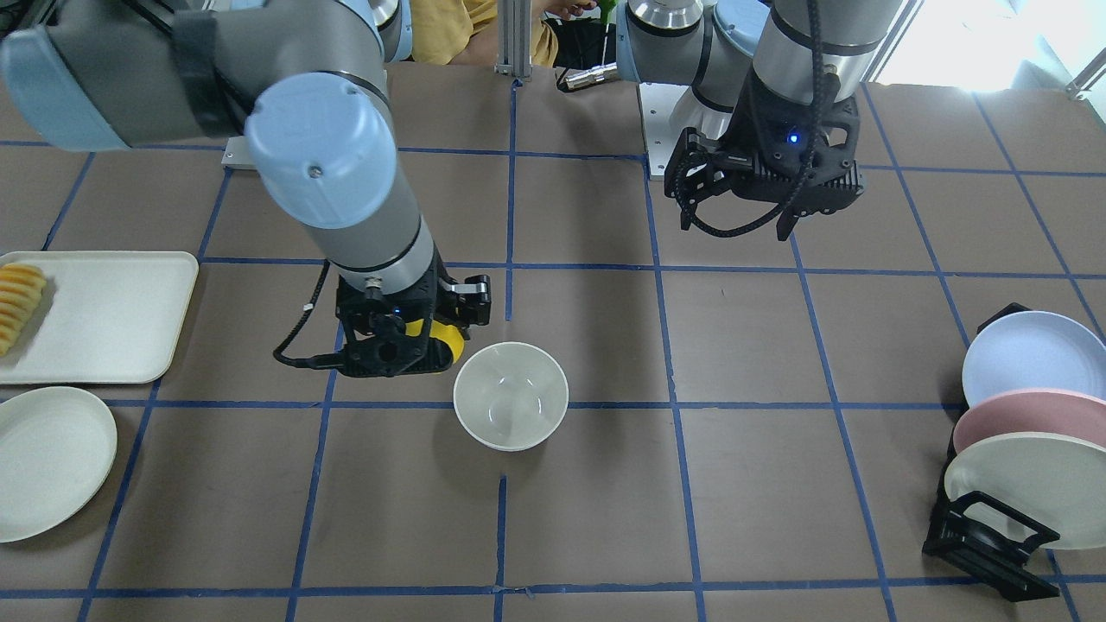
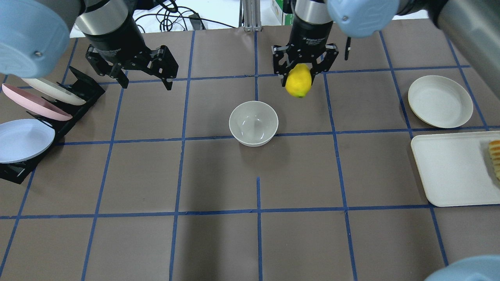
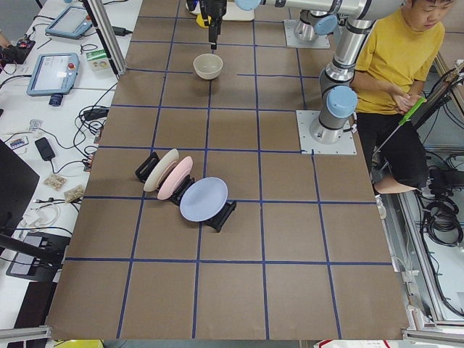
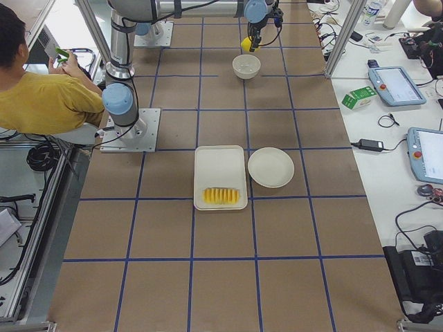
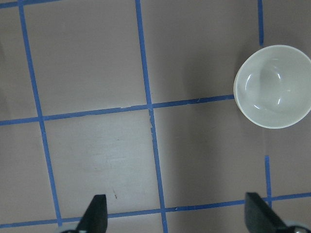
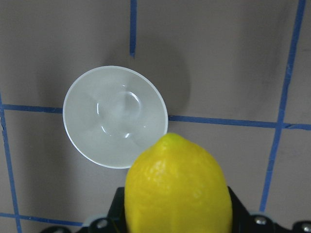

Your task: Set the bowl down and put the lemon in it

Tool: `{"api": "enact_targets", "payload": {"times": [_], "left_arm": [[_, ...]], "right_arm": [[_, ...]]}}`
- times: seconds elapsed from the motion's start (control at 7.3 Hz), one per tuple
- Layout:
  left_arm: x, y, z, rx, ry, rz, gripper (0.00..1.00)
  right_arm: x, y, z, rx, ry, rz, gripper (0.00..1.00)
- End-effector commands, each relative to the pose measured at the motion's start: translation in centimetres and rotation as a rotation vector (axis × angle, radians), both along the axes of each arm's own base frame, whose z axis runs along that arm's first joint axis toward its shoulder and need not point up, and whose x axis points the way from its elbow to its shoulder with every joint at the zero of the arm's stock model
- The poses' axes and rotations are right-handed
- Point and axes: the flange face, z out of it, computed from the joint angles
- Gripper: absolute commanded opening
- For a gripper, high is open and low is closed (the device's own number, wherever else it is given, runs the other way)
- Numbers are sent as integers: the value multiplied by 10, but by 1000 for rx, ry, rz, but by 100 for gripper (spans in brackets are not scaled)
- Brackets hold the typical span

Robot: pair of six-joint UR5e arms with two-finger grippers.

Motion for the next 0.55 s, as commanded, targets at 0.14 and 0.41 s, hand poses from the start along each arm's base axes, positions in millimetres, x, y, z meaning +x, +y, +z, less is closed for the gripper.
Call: {"api": "enact_targets", "payload": {"times": [0.14, 0.41], "left_arm": [[8, 21, 0, 9, -16, 9, 100], [8, 25, -3, 3, -5, 22, 100]], "right_arm": [[39, -24, -84, 5, -15, 6, 0], [53, -22, -103, 19, -46, -61, 0]]}}
